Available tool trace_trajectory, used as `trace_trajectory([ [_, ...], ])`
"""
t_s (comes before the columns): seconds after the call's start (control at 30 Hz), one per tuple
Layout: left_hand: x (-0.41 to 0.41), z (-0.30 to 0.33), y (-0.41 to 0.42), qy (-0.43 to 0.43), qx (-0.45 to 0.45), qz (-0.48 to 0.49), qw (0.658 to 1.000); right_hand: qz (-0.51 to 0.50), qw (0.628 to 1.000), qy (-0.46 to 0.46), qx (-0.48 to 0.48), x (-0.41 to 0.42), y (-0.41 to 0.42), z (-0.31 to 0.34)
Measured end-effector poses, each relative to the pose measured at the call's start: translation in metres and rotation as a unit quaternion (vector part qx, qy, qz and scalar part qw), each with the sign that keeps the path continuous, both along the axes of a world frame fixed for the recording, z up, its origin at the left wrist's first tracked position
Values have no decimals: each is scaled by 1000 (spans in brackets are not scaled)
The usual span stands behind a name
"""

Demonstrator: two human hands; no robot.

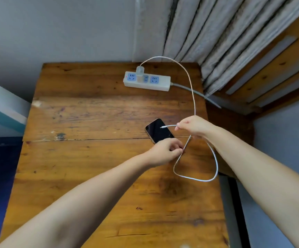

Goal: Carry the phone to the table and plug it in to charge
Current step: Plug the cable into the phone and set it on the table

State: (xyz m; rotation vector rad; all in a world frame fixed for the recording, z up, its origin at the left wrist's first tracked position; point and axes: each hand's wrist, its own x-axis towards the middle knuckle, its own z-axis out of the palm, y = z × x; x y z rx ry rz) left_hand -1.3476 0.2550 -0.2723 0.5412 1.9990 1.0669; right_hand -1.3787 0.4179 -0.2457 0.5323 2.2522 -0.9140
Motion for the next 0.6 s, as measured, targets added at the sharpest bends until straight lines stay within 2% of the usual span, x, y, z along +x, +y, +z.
trace_trajectory([
  [0.07, -5, -13, -18, -60, 0, 213, 975, -98, 993, -7, -71, 8, 3, -16],
  [0.13, -8, -27, -27, -128, -13, 383, 915, -141, 985, 21, -99, 12, 2, -32],
  [0.17, -9, -31, -28, -166, -17, 438, 883, -137, 986, 38, -92, 14, 0, -39],
  [0.27, -8, -40, -17, -258, -7, 531, 807, -127, 985, 63, -98, 16, -12, -52],
  [0.37, -12, -39, -4, -332, 36, 600, 727, -179, 969, 42, -164, 13, -20, -57],
  [0.4, -14, -38, -2, -342, 49, 611, 712, -204, 961, 32, -187, 12, -20, -57],
  [0.47, -16, -36, 1, -345, 65, 610, 710, -250, 942, 15, -223, 8, -22, -55],
  [0.6, -28, -22, -11, -333, 102, 580, 736, -285, 911, 9, -299, 0, -39, -42],
])
